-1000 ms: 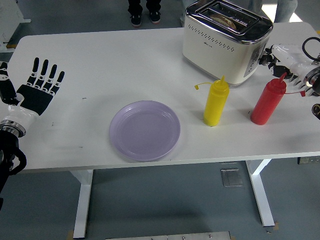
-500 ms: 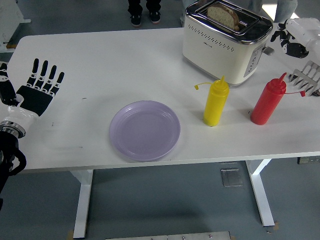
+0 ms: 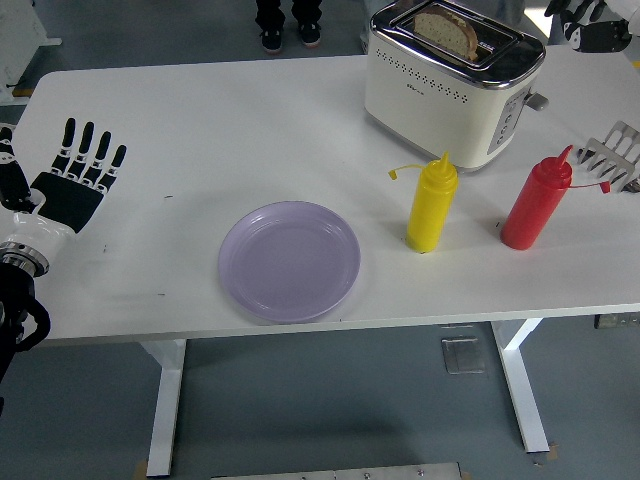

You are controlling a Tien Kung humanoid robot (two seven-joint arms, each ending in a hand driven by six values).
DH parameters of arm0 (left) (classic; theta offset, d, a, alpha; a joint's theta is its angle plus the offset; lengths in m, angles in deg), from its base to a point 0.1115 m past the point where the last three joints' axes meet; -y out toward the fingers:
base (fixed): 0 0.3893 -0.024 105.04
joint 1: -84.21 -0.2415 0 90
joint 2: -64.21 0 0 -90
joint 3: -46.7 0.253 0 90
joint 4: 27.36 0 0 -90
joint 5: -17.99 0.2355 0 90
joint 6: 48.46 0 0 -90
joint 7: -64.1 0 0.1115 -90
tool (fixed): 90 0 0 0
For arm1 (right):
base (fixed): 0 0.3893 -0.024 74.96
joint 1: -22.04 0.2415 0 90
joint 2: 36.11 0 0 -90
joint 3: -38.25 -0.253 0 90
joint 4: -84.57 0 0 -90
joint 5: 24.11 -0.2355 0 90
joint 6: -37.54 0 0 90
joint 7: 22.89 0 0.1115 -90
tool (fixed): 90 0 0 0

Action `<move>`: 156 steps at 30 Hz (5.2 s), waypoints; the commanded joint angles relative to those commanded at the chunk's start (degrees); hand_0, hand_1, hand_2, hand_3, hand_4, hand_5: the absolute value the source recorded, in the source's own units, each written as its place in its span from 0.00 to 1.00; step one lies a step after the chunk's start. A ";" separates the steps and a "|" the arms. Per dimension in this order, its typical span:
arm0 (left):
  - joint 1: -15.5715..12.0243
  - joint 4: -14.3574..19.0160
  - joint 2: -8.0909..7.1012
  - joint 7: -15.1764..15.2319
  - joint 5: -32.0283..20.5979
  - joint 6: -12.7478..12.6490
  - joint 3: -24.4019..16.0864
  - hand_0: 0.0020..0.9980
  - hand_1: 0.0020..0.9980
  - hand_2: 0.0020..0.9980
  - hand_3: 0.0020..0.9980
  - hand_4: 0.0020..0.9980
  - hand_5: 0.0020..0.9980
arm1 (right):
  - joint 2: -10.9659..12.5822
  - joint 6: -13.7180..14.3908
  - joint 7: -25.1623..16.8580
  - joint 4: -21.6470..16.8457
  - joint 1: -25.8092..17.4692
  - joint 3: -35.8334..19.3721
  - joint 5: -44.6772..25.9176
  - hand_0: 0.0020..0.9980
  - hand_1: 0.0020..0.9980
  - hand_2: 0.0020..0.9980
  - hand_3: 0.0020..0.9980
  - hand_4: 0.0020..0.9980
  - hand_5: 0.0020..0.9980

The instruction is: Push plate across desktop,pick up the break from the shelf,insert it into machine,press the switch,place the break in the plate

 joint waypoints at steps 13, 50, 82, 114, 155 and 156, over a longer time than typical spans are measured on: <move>0.01 -0.11 -0.87 -0.04 -0.13 -0.07 0.65 0.80 0.75 0.70 0.69 0.81 1.00 | -6.16 -3.65 6.11 9.26 14.94 12.93 -10.30 0.49 0.59 0.65 0.70 0.64 0.14; 0.30 -0.39 -2.28 -0.14 -0.10 -0.06 2.50 0.80 0.74 0.70 0.69 0.81 1.00 | -28.22 0.29 7.36 39.40 27.29 32.64 -26.37 0.53 0.68 0.71 0.72 0.70 0.26; 0.64 -0.62 -2.34 -0.09 -0.34 -0.05 3.00 0.80 0.75 0.70 0.69 0.81 1.00 | -31.76 7.84 6.05 42.75 25.66 39.68 -30.43 0.41 0.53 0.54 0.65 0.60 0.19; 0.38 -0.78 -2.24 -0.06 -0.45 -0.10 2.66 0.80 0.75 0.70 0.69 0.81 1.00 | -32.16 15.35 7.24 41.36 24.24 42.28 -26.71 0.34 0.46 0.41 0.43 0.29 0.00; 0.03 -0.61 -2.06 -0.48 -0.79 0.08 1.48 0.80 0.75 0.70 0.69 0.81 1.00 | -20.42 17.53 11.70 19.07 23.62 19.60 -10.87 0.35 0.44 0.38 0.40 0.19 0.00; 0.02 -0.61 -2.05 -0.48 -0.78 0.08 1.44 0.80 0.75 0.70 0.69 0.81 1.00 | -19.97 17.22 11.94 18.00 23.56 19.56 -11.03 0.35 0.44 0.38 0.40 0.19 0.00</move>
